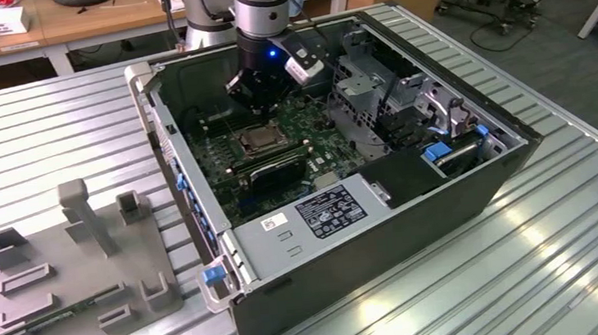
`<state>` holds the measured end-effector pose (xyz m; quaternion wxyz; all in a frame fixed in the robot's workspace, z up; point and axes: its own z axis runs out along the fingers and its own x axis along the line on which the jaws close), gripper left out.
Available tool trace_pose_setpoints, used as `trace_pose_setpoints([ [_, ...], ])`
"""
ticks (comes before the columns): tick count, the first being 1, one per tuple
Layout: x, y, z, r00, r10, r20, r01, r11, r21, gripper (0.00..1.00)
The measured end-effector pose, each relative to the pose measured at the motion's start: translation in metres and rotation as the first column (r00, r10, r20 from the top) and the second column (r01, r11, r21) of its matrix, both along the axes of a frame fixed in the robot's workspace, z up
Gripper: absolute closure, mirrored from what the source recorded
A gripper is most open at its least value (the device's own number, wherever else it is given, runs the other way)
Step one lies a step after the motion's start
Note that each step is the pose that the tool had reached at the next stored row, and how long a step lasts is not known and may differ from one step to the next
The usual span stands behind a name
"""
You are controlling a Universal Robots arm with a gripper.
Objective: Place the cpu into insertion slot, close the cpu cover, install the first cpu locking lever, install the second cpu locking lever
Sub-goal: 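Close the cpu cover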
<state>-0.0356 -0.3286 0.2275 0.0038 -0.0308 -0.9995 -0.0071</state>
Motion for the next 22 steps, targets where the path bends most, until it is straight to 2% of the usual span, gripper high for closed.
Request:
trace_pose_setpoints([
  [8, -0.0001, 0.0000, 0.0006, 1.0000, 0.000, 0.0005, 0.000, 1.0000, -0.0002, 0.90],
  [13, -0.0007, 0.0000, 0.0023, 1.0000, 0.000, 0.0040, 0.000, 1.0000, 0.0000, 0.90],
  [14, -0.0014, -0.0001, 0.0023, 1.0000, 0.000, 0.0074, 0.000, 1.0000, 0.0000, 0.90],
  [15, -0.0022, -0.0001, 0.0023, 0.9999, 0.001, 0.0145, -0.001, 1.0000, 0.0000, 0.90],
  [19, -0.0063, -0.0001, 0.0024, 0.9986, 0.003, 0.0535, -0.003, 1.0000, -0.0002, 0.90],
  [20, -0.0081, -0.0001, 0.0024, 0.9982, 0.003, 0.0597, -0.003, 1.0000, -0.0002, 0.90],
  [22, -0.0122, -0.0001, 0.0022, 0.9978, 0.003, 0.0664, -0.003, 1.0000, -0.0001, 0.90],
])
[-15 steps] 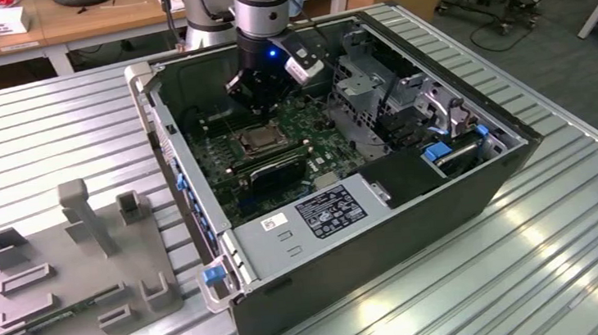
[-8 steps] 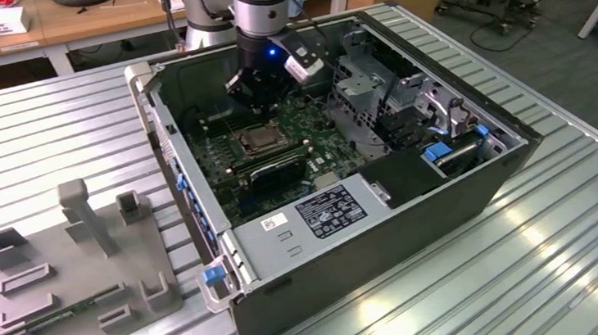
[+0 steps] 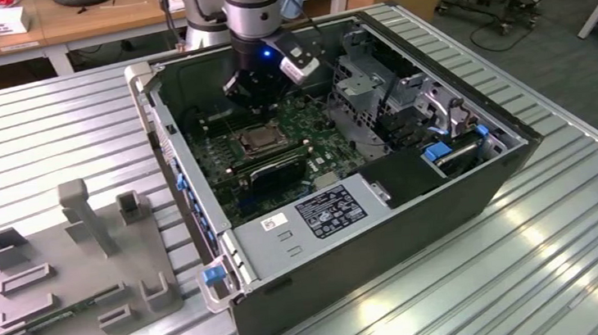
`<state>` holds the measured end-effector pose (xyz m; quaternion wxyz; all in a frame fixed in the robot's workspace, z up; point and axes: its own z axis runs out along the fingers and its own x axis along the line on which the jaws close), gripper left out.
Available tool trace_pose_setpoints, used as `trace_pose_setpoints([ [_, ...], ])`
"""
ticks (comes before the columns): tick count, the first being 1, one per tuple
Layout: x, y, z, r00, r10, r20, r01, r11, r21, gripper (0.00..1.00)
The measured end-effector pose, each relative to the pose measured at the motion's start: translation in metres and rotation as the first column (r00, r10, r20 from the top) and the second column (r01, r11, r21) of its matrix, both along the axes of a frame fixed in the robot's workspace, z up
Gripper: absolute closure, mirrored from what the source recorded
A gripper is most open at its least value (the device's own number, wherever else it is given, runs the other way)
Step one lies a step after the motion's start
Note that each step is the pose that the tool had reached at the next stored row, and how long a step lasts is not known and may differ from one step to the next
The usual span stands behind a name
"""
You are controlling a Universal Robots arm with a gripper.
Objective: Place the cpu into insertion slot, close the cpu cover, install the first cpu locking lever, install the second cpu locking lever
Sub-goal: 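Close the cpu cover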
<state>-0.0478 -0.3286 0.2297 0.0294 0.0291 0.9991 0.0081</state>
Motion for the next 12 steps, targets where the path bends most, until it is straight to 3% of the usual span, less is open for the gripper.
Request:
trace_pose_setpoints([
  [7, -0.0146, 0.0000, -0.0011, 1.0000, 0.000, 0.0021, 0.000, 1.0000, -0.0010, 0.90],
  [12, -0.0201, -0.0010, -0.0028, 1.0000, 0.000, 0.0004, 0.000, 1.0000, -0.0069, 0.90],
])
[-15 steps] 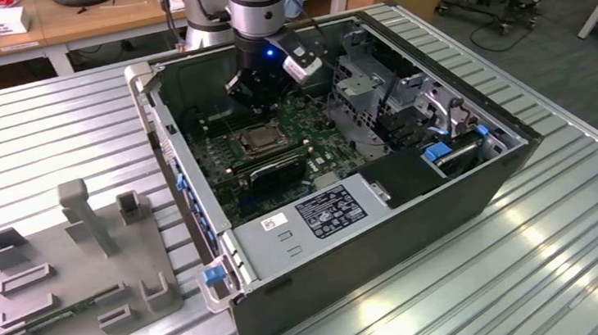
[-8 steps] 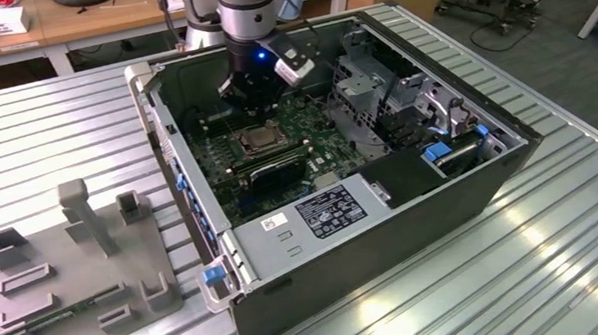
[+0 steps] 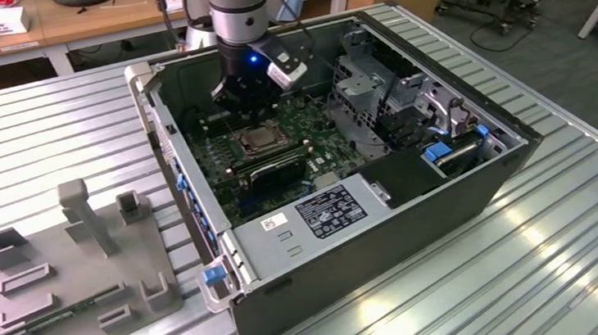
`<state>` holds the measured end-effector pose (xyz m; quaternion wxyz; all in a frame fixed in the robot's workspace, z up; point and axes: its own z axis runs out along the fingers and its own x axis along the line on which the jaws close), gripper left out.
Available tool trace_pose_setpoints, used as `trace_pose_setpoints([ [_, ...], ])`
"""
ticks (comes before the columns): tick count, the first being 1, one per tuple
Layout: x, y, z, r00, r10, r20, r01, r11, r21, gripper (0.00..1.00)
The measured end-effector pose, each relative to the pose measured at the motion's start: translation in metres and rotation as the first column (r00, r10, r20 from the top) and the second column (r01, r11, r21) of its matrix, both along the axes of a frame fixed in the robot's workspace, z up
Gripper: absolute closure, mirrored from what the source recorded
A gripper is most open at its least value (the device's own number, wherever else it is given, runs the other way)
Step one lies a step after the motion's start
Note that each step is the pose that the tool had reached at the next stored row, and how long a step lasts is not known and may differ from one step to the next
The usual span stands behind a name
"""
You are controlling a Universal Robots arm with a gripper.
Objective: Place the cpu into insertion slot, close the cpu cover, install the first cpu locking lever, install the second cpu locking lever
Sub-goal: 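Close the cpu cover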
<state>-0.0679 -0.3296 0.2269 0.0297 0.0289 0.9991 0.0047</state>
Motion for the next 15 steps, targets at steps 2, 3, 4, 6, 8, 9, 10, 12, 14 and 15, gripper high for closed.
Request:
trace_pose_setpoints([
  [2, -0.0016, -0.0006, -0.0012, 1.0000, 0.000, -0.0012, 0.000, 1.0000, -0.0015, 0.90],
  [3, -0.0023, -0.0008, -0.0018, 1.0000, 0.000, -0.0017, 0.000, 1.0000, -0.0019, 0.90],
  [4, -0.0032, -0.0011, -0.0026, 1.0000, 0.000, -0.0021, 0.000, 1.0000, -0.0022, 0.90],
  [6, -0.0049, -0.0015, -0.0043, 1.0000, 0.000, -0.0026, 0.000, 1.0000, -0.0024, 0.90],
  [8, -0.0067, -0.0016, -0.0061, 1.0000, 0.000, -0.0033, 0.000, 1.0000, -0.0029, 0.90],
  [9, -0.0076, -0.0017, -0.0072, 1.0000, 0.000, -0.0037, 0.000, 1.0000, -0.0031, 0.90],
  [10, -0.0086, -0.0017, -0.0081, 1.0000, 0.000, -0.0039, 0.000, 1.0000, -0.0033, 0.90],
  [12, -0.0107, -0.0017, -0.0098, 1.0000, 0.000, -0.0043, 0.000, 1.0000, -0.0035, 0.90],
  [14, -0.0125, -0.0018, -0.0113, 1.0000, 0.000, -0.0047, 0.000, 1.0000, -0.0036, 0.90],
  [15, -0.0130, -0.0019, -0.0115, 1.0000, 0.000, -0.0048, 0.000, 1.0000, -0.0037, 0.90],
])
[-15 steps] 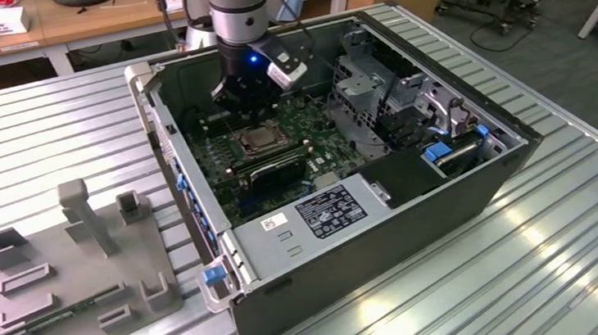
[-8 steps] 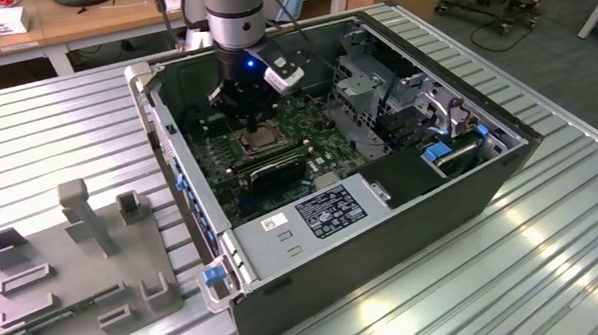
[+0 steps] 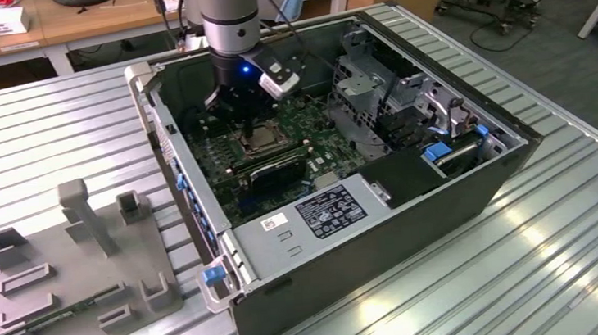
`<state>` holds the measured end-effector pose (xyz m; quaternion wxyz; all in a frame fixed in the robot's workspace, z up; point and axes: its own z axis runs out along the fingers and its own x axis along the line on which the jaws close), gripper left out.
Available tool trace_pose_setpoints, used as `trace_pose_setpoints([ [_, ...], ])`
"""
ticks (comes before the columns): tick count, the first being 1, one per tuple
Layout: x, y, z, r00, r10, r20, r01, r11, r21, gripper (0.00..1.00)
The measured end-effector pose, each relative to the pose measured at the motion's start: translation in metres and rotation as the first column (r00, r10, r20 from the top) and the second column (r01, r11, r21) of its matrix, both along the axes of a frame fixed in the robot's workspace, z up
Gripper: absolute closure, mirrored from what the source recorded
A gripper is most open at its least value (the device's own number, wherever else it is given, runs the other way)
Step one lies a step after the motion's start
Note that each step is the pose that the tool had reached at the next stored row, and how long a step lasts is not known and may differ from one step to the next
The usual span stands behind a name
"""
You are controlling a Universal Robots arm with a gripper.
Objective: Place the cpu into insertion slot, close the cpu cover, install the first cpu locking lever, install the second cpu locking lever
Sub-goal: 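Close the cpu cover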
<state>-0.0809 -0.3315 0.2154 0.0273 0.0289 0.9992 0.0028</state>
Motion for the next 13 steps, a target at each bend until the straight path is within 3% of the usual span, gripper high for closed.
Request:
trace_pose_setpoints([
  [13, -0.0022, -0.0015, -0.0001, 1.0000, 0.000, 0.0001, 0.000, 1.0000, 0.0002, 0.90],
])
